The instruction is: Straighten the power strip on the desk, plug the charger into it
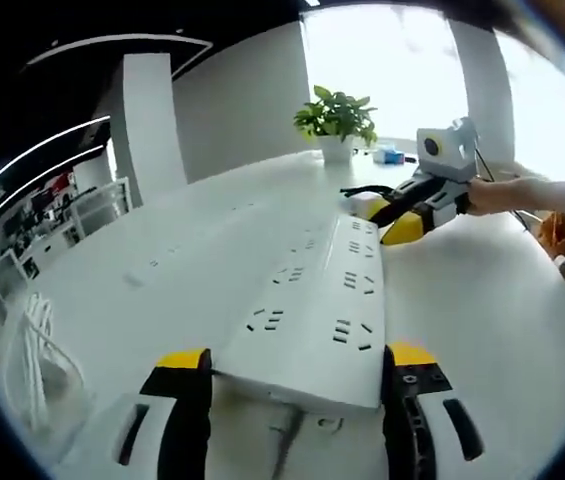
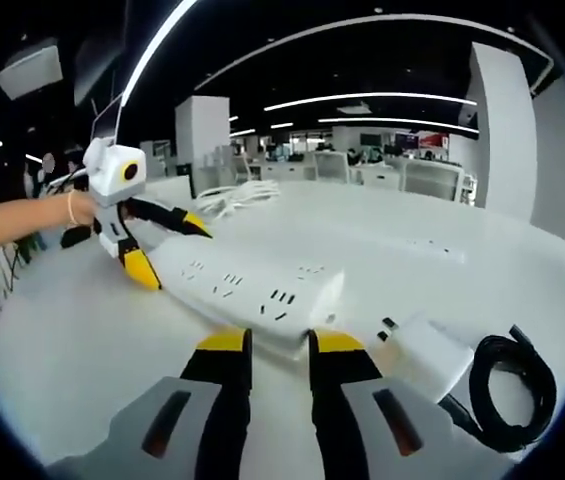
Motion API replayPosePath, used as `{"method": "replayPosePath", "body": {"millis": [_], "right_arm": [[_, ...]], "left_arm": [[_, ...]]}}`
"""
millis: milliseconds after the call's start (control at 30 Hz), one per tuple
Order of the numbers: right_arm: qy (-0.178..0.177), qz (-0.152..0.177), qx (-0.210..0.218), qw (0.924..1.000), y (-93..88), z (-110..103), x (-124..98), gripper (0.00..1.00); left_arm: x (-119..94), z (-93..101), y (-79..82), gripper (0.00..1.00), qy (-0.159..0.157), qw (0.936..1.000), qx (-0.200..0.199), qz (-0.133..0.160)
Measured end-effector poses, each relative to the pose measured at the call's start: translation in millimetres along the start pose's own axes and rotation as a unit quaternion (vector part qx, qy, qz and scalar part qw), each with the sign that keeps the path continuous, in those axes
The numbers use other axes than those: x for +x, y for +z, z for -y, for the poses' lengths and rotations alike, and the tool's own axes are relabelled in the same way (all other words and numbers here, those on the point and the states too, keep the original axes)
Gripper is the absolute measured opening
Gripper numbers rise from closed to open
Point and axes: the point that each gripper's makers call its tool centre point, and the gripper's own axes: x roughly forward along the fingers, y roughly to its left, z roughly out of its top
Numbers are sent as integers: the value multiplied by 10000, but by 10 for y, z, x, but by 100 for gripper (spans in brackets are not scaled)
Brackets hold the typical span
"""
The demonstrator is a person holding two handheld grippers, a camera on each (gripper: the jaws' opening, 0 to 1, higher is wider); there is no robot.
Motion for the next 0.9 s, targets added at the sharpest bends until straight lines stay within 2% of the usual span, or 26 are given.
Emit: {"method": "replayPosePath", "body": {"millis": [67,167,267,567,700,900], "right_arm": [[19,31,8,10000,4,4,-2,20],[32,39,-5,10000,14,2,-2,20],[46,66,-74,9999,31,-12,-13,21],[167,127,-92,9997,44,-54,10,30],[189,110,-109,9997,22,-80,9,31],[200,91,-62,9997,-1,-82,5,30]], "left_arm": [[-8,1,60,71,-11,9995,-238,197],[-14,-20,46,75,106,9998,-40,166],[-25,-22,33,75,158,9998,-11,100],[-75,20,-27,89,235,9997,-79,92],[-110,65,-75,89,254,9993,-246,117],[-136,74,-149,83,339,9987,-340,182]]}}
